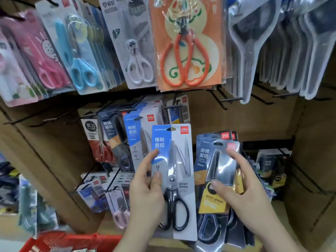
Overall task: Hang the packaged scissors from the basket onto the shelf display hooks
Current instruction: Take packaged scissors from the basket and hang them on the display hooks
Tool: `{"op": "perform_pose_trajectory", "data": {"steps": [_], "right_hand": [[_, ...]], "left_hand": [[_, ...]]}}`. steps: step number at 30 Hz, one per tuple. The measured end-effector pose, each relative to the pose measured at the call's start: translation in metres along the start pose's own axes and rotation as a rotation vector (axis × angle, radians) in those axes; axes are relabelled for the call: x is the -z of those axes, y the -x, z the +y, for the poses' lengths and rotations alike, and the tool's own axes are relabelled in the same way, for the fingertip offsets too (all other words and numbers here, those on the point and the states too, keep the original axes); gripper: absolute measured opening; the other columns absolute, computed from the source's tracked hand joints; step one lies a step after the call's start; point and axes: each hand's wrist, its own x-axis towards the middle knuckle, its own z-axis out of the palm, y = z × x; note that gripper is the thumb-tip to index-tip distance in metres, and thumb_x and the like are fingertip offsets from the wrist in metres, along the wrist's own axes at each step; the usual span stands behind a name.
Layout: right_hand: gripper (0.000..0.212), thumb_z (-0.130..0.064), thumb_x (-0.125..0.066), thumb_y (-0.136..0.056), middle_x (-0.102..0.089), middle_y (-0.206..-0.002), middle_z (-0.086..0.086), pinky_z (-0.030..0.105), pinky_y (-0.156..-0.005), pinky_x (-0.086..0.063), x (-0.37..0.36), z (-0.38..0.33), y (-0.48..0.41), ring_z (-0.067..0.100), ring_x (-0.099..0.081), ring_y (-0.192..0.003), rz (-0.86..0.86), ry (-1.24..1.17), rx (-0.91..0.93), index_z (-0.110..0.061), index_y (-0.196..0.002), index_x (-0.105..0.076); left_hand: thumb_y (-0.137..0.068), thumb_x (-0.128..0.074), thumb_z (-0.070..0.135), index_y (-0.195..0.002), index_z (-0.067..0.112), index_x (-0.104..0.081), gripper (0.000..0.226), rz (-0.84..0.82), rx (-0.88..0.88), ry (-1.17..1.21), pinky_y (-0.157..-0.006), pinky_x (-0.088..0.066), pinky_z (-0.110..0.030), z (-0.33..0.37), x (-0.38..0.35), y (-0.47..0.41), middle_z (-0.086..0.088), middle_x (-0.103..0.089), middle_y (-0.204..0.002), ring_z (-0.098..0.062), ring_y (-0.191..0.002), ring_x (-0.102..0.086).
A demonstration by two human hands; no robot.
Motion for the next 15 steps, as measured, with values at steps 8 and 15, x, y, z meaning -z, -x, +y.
{"op": "perform_pose_trajectory", "data": {"steps": [8,15], "right_hand": [[0.093,-0.018,-0.081,-0.078,-0.037,-0.114,-0.064,-0.001,-0.081,-0.037,0.015,0.007,-0.005,-0.041,-0.035,-0.1,-0.046,0.049,-0.037,-0.077,-0.124,-0.026],[0.111,-0.053,-0.091,-0.047,-0.063,-0.135,-0.003,0.055,-0.104,-0.045,0.018,0.014,-0.001,0.027,-0.061,-0.122,-0.074,-0.106,-0.181,-0.077,-0.131,-0.023]], "left_hand": [[-0.099,-0.046,-0.002,-0.135,0.045,-0.048,0.059,-0.05,-0.033,-0.255,-0.096,-0.053,-0.049,-0.002,0.017,-0.005,0.001,-0.06,-0.133,-0.037,-0.113,-0.06],[-0.097,-0.047,-0.008,-0.127,0.045,-0.052,0.061,0.09,-0.182,-0.271,-0.093,-0.05,-0.016,0.006,0.033,-0.005,0.022,-0.056,-0.128,0.014,-0.106,-0.056]]}}
